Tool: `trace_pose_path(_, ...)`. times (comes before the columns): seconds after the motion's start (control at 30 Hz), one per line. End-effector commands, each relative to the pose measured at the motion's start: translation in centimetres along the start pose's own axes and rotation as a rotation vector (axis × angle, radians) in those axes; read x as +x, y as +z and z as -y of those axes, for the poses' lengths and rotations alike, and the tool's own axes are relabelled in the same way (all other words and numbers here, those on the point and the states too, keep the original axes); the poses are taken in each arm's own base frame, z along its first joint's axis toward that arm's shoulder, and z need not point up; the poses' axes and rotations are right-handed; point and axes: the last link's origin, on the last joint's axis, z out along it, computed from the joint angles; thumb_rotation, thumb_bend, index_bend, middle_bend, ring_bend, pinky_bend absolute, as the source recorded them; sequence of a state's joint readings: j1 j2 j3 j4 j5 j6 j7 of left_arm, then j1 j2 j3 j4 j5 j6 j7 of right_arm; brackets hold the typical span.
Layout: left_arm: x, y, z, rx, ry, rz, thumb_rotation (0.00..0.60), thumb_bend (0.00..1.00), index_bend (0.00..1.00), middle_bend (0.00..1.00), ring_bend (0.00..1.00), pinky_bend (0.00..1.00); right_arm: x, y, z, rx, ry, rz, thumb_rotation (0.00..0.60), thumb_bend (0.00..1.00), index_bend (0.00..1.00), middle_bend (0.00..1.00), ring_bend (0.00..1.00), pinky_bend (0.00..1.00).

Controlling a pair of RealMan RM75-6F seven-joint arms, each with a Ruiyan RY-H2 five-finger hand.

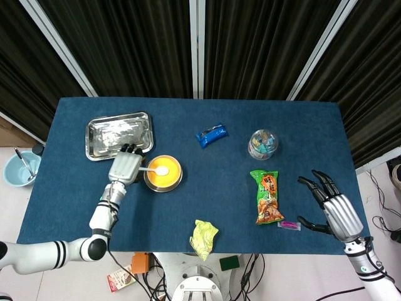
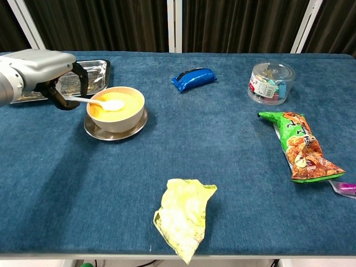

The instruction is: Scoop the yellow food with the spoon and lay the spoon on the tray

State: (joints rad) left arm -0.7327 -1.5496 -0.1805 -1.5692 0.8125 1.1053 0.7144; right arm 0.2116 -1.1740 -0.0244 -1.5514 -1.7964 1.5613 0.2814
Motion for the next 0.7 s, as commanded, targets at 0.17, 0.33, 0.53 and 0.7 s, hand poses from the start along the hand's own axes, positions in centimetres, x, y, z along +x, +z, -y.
trace_pose_path(0.17, -0.11, -0.03, -0.10, -0.004, 0.002, 0.004, 0.600, 0.36, 0.49, 0.27, 0.14, 0.14, 0.01, -0.01, -0.04, -0.002, 0.000, 0.000, 0.600, 0.18, 0.11, 0.19, 0.00, 0.09)
trace_pose_path(0.33, -0.10, -0.01, -0.16, -0.006, 0.008, 0.005, 0.600, 0.38, 0.50, 0.27, 0.14, 0.14, 0.03, -0.06, -0.13, -0.007, -0.001, 0.001, 0.600, 0.18, 0.11, 0.19, 0.00, 0.09)
trace_pose_path(0.53, -0.10, 0.01, -0.14, -0.003, 0.012, 0.008, 0.600, 0.38, 0.51, 0.27, 0.14, 0.14, 0.06, -0.08, -0.14, -0.008, -0.002, 0.001, 0.600, 0.18, 0.11, 0.19, 0.00, 0.09)
trace_pose_path(0.7, -0.16, 0.03, -0.09, -0.001, 0.013, 0.008, 0.600, 0.39, 0.53, 0.27, 0.14, 0.14, 0.02, -0.02, -0.12, -0.008, -0.002, 0.004, 0.600, 0.18, 0.11, 0.19, 0.00, 0.09)
